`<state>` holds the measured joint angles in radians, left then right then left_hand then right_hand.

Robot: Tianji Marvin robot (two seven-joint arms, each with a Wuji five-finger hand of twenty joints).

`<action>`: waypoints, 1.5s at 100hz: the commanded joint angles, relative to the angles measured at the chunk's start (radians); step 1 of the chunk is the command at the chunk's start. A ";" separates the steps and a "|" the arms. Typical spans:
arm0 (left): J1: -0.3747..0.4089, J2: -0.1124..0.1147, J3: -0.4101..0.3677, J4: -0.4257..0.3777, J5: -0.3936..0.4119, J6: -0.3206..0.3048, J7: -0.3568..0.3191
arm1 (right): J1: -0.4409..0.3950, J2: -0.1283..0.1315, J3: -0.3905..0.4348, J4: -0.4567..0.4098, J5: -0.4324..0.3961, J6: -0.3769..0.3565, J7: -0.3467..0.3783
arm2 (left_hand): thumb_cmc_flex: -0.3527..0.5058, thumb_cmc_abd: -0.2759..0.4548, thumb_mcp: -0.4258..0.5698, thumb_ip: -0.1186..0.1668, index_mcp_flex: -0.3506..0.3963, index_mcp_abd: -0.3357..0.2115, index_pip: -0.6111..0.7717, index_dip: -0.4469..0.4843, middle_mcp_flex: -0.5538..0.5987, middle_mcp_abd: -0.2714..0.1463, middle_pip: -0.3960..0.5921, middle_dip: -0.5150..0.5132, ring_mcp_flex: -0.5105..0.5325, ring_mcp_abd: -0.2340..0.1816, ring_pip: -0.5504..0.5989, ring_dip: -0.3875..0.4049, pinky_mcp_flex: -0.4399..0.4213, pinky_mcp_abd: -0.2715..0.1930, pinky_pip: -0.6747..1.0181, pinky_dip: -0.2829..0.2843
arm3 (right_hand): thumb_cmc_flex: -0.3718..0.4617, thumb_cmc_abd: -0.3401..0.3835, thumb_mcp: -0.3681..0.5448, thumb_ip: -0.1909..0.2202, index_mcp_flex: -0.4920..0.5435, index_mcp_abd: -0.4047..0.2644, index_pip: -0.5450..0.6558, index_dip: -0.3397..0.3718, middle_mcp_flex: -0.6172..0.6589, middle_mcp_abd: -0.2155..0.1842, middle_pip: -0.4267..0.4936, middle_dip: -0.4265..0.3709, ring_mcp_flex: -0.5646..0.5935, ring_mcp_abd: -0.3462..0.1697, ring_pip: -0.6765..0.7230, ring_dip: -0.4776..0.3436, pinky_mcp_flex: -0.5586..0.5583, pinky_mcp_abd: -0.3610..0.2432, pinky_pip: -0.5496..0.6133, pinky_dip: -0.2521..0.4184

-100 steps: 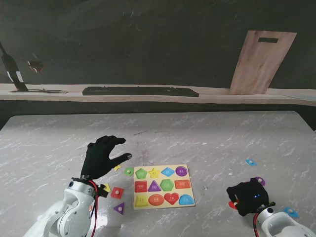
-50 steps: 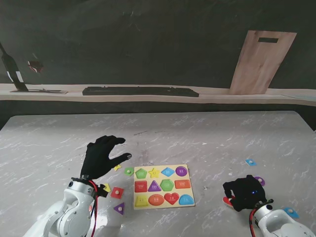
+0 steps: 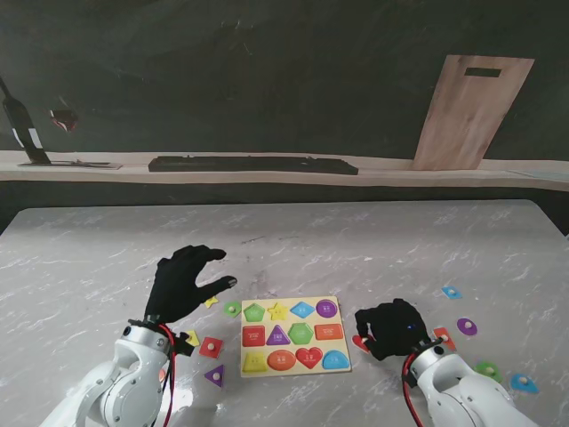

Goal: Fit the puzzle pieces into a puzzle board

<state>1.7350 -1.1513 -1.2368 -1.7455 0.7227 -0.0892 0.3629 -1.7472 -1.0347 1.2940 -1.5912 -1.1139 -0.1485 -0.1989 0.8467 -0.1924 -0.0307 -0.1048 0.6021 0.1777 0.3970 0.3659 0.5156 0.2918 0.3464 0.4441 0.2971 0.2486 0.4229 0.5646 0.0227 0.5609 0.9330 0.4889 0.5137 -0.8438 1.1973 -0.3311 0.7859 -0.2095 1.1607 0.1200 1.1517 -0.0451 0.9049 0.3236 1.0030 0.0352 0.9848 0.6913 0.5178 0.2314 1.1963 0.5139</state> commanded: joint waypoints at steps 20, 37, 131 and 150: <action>-0.001 -0.004 -0.003 -0.001 -0.016 -0.006 0.001 | 0.057 -0.028 -0.121 0.013 0.061 0.056 0.003 | 0.013 0.027 -0.009 0.029 -0.022 0.005 -0.020 -0.011 0.007 0.012 -0.021 0.000 0.010 0.020 -0.015 0.002 -0.007 -0.161 0.009 -0.005 | 0.063 0.014 0.034 0.015 0.080 0.041 0.036 0.016 0.025 0.077 0.033 0.002 0.028 0.039 0.047 0.014 0.007 0.053 0.051 0.012; 0.002 -0.005 -0.007 -0.001 -0.017 -0.008 0.003 | 0.097 -0.037 -0.197 0.026 0.110 0.107 0.012 | 0.013 0.027 -0.009 0.029 -0.022 0.004 -0.021 -0.011 0.006 0.011 -0.022 0.000 0.010 0.019 -0.015 0.002 -0.007 -0.161 0.009 -0.005 | 0.075 -0.003 0.040 0.018 0.099 0.078 0.031 0.004 0.037 0.100 0.036 -0.005 0.039 0.058 0.060 0.014 0.009 0.074 0.068 0.017; 0.006 -0.006 -0.015 0.001 -0.024 -0.016 0.005 | 0.190 -0.038 -0.353 0.092 0.143 0.123 0.028 | 0.014 0.026 -0.009 0.029 -0.019 0.004 -0.020 -0.010 0.007 0.012 -0.021 0.000 0.009 0.020 -0.016 0.002 -0.007 -0.162 0.008 -0.005 | 0.077 0.008 0.034 0.026 0.087 0.066 0.028 0.018 0.022 0.097 0.050 -0.003 0.028 0.058 0.075 0.015 0.001 0.076 0.086 0.023; 0.005 -0.006 -0.014 0.003 -0.024 -0.017 0.005 | 0.191 -0.034 -0.355 0.092 0.135 0.120 0.039 | 0.014 0.027 -0.009 0.029 -0.018 0.004 -0.021 -0.010 0.006 0.012 -0.022 0.000 0.011 0.019 -0.015 0.002 -0.007 -0.161 0.008 -0.005 | 0.078 0.007 0.034 0.026 0.088 0.064 0.028 0.020 0.021 0.097 0.050 -0.003 0.027 0.060 0.075 0.015 0.000 0.076 0.086 0.023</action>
<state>1.7386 -1.1547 -1.2524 -1.7420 0.7033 -0.1035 0.3679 -1.5494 -1.0692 0.9431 -1.4967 -0.9691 -0.0232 -0.1667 0.8468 -0.1921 -0.0307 -0.1048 0.6021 0.1777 0.3970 0.3660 0.5157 0.2920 0.3464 0.4441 0.2971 0.2487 0.4229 0.5646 0.0227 0.5610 0.9331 0.4889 0.5353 -0.8484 1.1968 -0.3311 0.8279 -0.1079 1.1600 0.1215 1.1517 0.0080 0.9375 0.3347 1.0136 0.0932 1.0326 0.6967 0.5217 0.2830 1.2495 0.5208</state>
